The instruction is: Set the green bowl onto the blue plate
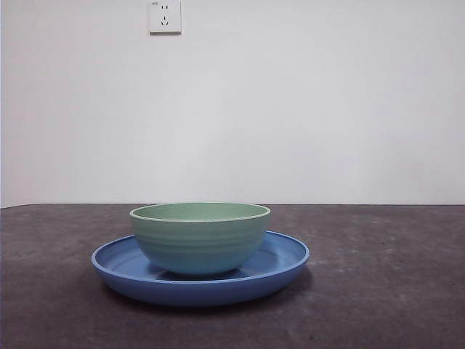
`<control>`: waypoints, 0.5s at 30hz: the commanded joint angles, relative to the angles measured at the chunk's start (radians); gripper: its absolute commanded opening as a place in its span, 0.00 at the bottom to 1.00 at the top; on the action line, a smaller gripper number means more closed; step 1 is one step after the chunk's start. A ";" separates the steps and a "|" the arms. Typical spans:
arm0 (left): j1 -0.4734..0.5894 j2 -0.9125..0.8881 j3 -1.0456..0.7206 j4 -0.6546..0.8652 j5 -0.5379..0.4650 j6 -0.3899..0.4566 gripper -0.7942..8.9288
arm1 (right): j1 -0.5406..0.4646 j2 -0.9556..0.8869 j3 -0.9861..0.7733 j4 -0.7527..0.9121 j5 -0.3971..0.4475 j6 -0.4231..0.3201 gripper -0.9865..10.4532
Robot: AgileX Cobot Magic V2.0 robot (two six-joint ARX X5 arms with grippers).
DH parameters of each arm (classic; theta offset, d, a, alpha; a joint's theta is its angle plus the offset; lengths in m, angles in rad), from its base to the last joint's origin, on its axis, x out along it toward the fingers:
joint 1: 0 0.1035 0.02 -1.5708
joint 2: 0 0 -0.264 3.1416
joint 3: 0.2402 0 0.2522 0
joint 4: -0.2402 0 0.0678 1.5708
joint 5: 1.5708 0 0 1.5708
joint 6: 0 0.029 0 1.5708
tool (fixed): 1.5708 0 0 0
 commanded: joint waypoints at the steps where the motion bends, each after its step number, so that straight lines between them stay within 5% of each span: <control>1: 0.001 -0.001 -0.021 -0.006 -0.003 -0.003 0.12 | 0.007 0.006 0.017 -0.065 0.001 0.007 0.10; 10: 0.001 -0.001 -0.021 -0.006 -0.003 -0.003 0.12 | 0.006 0.005 0.017 -0.064 0.001 0.007 0.10; 15: 0.001 -0.001 -0.021 -0.006 -0.003 -0.003 0.12 | -0.090 -0.001 -0.013 -0.014 -0.012 0.007 0.10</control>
